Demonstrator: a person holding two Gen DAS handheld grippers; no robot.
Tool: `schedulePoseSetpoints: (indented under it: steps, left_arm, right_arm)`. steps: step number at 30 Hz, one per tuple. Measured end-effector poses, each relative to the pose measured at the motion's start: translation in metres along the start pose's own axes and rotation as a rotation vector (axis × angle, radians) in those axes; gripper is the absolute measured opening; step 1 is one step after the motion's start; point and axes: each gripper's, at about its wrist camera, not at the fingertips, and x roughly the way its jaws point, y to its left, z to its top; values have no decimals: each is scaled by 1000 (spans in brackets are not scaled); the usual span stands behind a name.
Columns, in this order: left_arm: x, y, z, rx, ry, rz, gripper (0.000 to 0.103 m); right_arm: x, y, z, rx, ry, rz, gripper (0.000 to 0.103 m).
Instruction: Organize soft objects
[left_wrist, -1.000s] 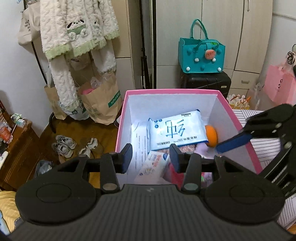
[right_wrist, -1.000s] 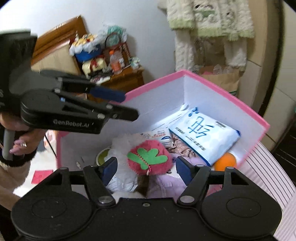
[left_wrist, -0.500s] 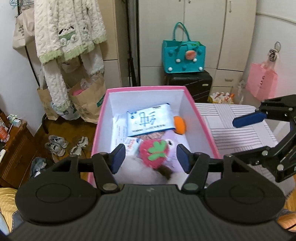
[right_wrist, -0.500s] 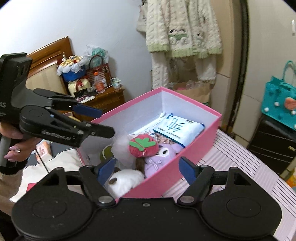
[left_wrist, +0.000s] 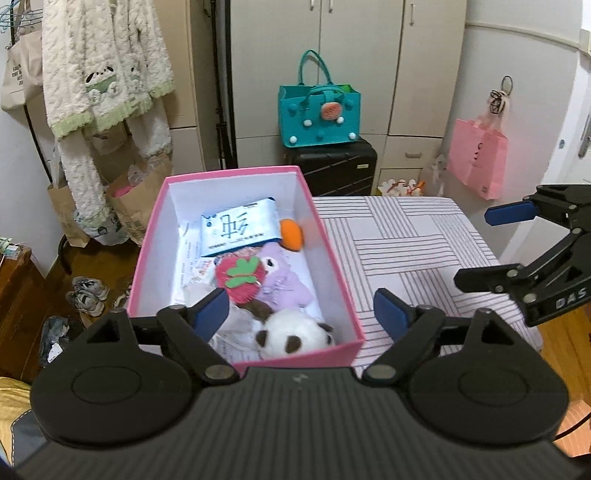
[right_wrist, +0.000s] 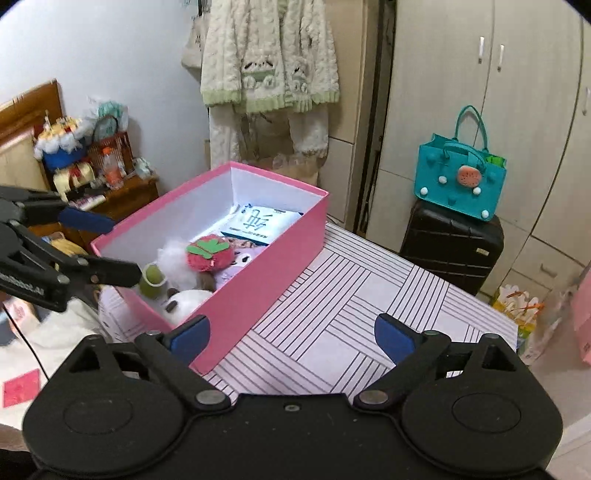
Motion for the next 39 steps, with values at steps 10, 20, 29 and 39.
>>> schedulePoseSetpoints:
  steps: [10,20,29,39]
  left_arm:
    - [-2,-18,-15,-41,27,95,102]
    - [-7,-42,-23,-29,30,170,103]
    - [-5,-55,-38,-83,40,110,103]
    - [-1,-66,-53,-63,-9,177,103]
  right_arm:
    - [-29,-7,-25,153,-96,-57,98]
    - [-38,14,-49,161,-89,-184,98]
    - [-51,18,-69,215,-117,-261,98]
    - [-61,24,-91,216,-172,-328,98]
